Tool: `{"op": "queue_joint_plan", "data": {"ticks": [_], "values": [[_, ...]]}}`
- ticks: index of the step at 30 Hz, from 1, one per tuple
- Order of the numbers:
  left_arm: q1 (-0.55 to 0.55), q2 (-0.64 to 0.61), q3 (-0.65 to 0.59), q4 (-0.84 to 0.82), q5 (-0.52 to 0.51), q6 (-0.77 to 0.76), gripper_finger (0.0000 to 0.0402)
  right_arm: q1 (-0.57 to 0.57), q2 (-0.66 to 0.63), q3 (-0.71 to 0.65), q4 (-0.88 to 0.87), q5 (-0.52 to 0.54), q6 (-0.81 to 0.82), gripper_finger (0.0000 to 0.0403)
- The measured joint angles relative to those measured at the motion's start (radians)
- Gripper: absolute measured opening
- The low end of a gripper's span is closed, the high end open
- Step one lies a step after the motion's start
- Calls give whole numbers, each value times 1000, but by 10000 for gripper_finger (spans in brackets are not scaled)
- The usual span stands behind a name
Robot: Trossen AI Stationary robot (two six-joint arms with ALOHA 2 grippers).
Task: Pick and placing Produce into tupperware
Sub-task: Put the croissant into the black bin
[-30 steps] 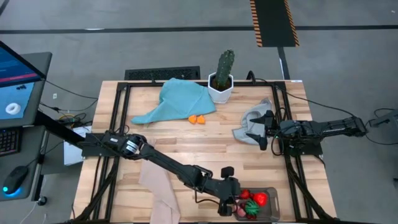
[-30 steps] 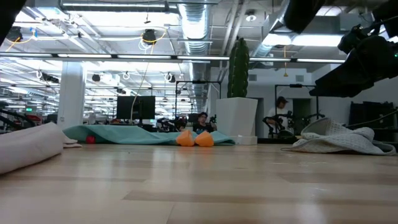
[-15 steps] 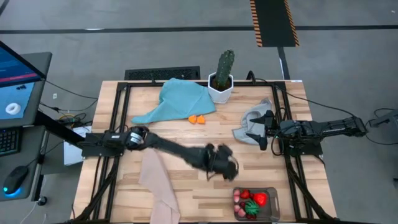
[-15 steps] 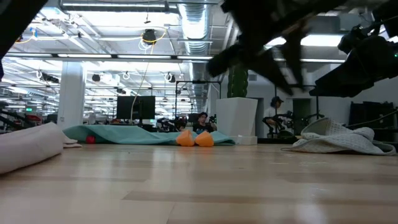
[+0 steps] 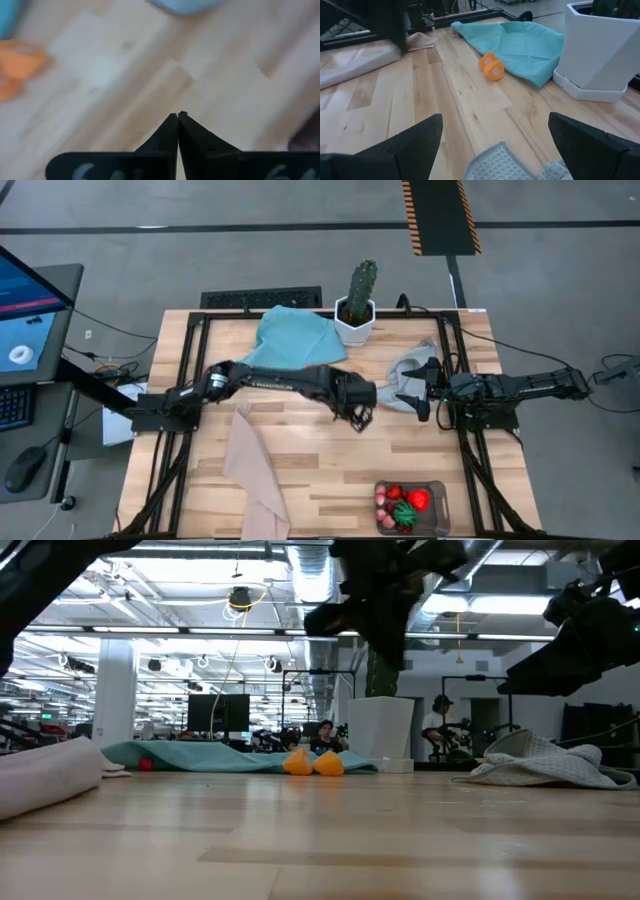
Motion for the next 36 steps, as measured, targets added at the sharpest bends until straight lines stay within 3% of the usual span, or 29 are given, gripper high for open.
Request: {"op": "queue_joint_plan", "data": {"ticks": [4,10,19,25,30,34,36], "values": [[43,-33,1,-89,-37,-115,0,0,0,0,0,0,0,386],[93,-38,1,-132,-34,-10,0,0,0,0,0,0,0,386],[193,-40,-19,-120,-97,-222,5,0,0,0,0,0,0,386],[242,-40,-135,-44,-121,-293,63,0,0,0,-1,0,0,386],[279,-36,-193,-30,-61,-390,121,0,0,0,0,0,0,386],[284,-34,-209,22,2,-249,149,0,0,0,0,0,0,386],[272,-36,-208,29,-16,-236,164,0,0,0,0,0,0,386]]}}
